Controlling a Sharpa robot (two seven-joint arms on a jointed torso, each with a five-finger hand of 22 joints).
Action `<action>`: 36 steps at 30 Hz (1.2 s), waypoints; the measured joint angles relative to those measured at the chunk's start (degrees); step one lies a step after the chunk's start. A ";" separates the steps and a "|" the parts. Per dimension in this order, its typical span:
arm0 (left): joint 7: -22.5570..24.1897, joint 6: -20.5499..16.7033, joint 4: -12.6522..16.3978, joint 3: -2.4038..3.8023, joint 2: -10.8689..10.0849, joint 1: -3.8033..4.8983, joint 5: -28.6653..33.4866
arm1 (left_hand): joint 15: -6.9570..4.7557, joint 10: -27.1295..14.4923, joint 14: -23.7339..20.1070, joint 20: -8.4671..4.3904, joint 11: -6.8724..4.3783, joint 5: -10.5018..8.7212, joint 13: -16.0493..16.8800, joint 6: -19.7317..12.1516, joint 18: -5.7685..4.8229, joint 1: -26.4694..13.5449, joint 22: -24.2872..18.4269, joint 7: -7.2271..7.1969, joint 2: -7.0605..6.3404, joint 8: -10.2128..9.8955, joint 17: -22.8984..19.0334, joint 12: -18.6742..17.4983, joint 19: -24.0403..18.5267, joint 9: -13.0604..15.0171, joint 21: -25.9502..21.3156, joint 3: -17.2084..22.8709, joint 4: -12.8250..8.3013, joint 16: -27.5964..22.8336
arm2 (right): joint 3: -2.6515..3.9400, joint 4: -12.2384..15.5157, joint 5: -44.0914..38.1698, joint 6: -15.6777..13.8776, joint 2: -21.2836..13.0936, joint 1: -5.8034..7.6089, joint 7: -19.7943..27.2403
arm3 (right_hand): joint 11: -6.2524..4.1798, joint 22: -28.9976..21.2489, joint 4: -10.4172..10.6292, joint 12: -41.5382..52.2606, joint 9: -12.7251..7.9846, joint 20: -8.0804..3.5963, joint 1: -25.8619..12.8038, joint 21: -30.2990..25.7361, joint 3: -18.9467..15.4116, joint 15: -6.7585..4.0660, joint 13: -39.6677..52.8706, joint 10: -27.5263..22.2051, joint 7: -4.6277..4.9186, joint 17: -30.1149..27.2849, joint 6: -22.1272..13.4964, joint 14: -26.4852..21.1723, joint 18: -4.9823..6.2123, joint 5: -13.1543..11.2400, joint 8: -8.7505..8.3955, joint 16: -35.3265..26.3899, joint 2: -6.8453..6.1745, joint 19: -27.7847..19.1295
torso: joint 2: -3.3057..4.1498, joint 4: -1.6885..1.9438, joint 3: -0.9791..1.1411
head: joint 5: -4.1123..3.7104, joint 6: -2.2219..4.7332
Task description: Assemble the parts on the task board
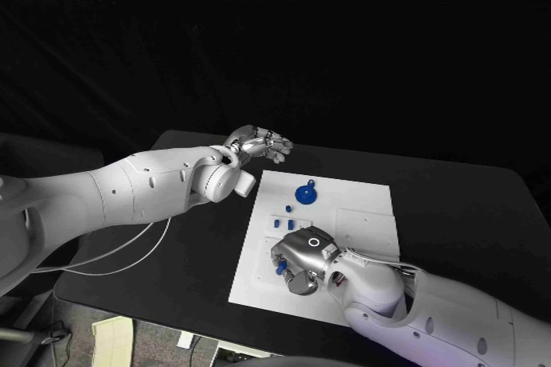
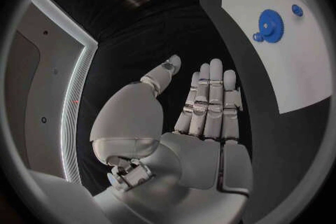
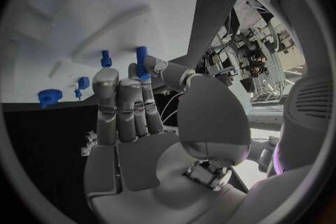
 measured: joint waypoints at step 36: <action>-0.16 0.04 0.04 0.00 -0.09 0.00 0.00 | 0.00 0.00 0.00 -0.21 0.00 0.00 -0.08 0.00 -0.05 0.00 0.10 0.00 0.00 0.00 0.23 0.00 0.21 -0.04 0.00 0.00 0.00 -0.23 | -0.28 -0.54 0.09 1.62 1.37 0.13 -0.70 | 0.19 -0.02 0.57 -2.03 -0.28 0.00 -3.56 0.00 -0.75 0.82 -0.46 -0.25 1.31 -0.63 -2.35 -0.25 -0.11 0.76 -1.98 0.00 -3.69 -0.41 | 0.00 -0.03 0.09 | -0.16 -0.15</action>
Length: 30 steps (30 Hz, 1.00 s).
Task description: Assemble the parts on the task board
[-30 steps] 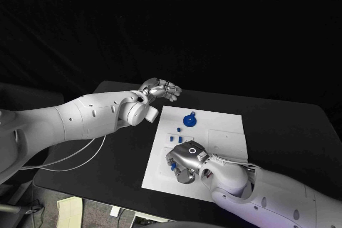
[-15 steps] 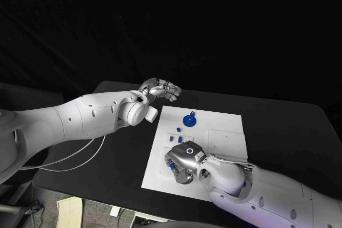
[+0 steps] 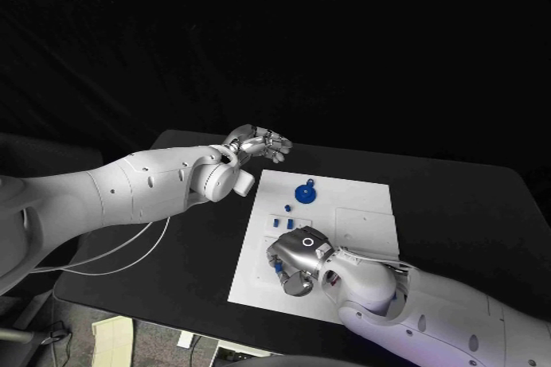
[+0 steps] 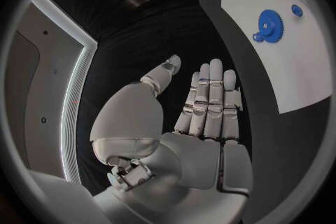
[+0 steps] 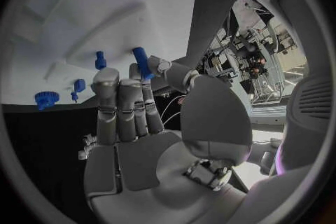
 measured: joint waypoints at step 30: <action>-0.07 0.00 -0.03 0.00 -0.11 0.00 0.00 | -0.20 0.00 0.20 0.00 0.00 0.00 -0.04 -0.14 -0.02 0.00 0.11 -0.14 0.00 0.00 0.32 0.00 0.00 -0.04 0.00 -0.12 0.12 0.00 | 1.16 3.96 7.47 -7.77 -4.77 -0.12 1.61 | 2.67 -0.01 -1.35 -2.98 -2.01 1.32 -4.98 -1.57 -11.47 2.22 -3.24 -6.16 2.65 -1.17 -5.29 -1.12 0.09 0.04 -2.86 -0.46 -2.01 -1.55 | 0.00 0.05 0.01 | -0.15 0.25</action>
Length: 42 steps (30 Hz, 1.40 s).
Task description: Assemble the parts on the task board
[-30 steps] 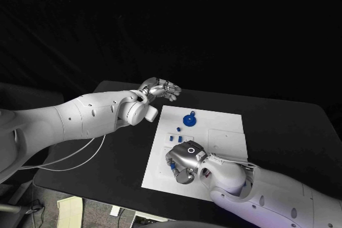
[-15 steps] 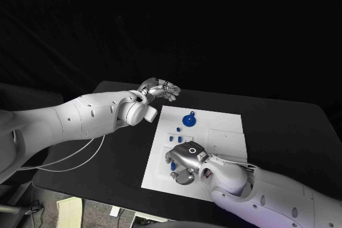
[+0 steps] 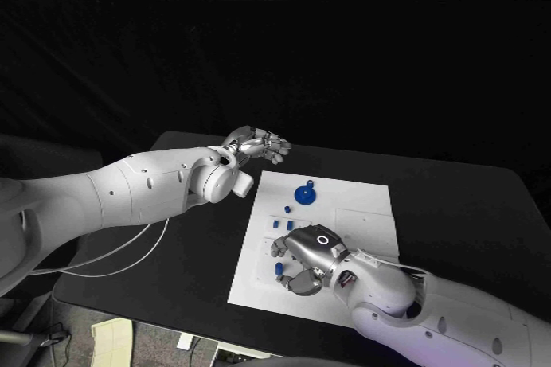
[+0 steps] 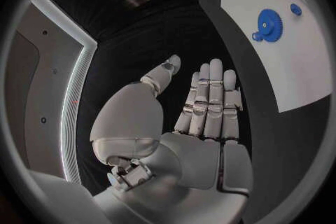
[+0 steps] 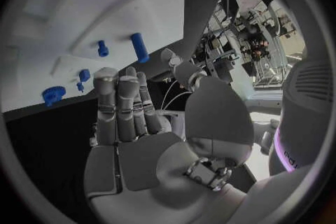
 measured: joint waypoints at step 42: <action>0.06 0.01 -0.89 -0.25 0.35 -1.70 0.25 | 0.00 0.00 0.00 0.00 0.00 0.00 -0.09 0.04 -0.02 0.00 0.08 0.03 0.00 0.00 0.22 0.00 0.00 0.01 -0.22 0.00 0.00 -0.22 | 0.61 0.04 48.95 19.52 -23.63 9.24 -9.69 | -7.28 -0.01 7.35 64.61 5.24 -4.01 -9.57 9.80 -12.04 -6.11 57.29 3.22 -5.31 9.27 3.56 0.34 -0.10 3.89 3.15 8.49 10.38 0.71 | -2.21 -1.38 0.49 | -8.00 1.82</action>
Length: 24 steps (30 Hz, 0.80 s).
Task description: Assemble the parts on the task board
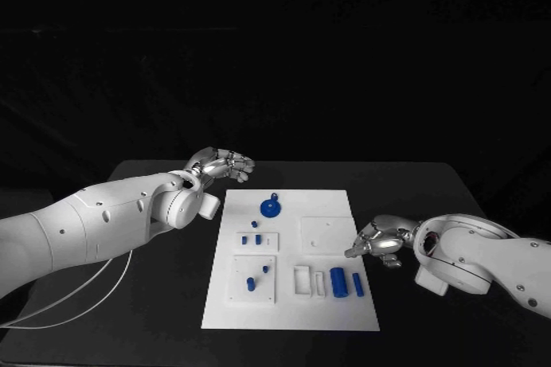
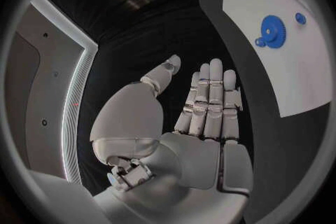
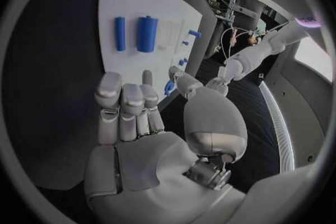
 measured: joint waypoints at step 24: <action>0.07 0.22 1.61 -1.04 -0.31 -1.63 0.27 | 0.00 0.00 0.00 0.00 0.00 0.00 -0.05 -0.20 -0.01 -0.05 0.10 0.21 0.05 0.00 0.20 0.00 0.00 -0.05 0.00 -0.15 0.15 -0.21 | -3.91 -1.14 -2.98 4.41 5.44 -0.31 -10.58 | 0.33 0.04 6.06 -0.73 3.74 0.20 -5.33 1.16 9.23 -0.19 4.00 1.71 0.88 1.39 0.26 0.19 0.00 -4.42 -0.97 0.00 -4.28 -0.57 | -3.77 -0.42 -0.90 | -0.31 -2.78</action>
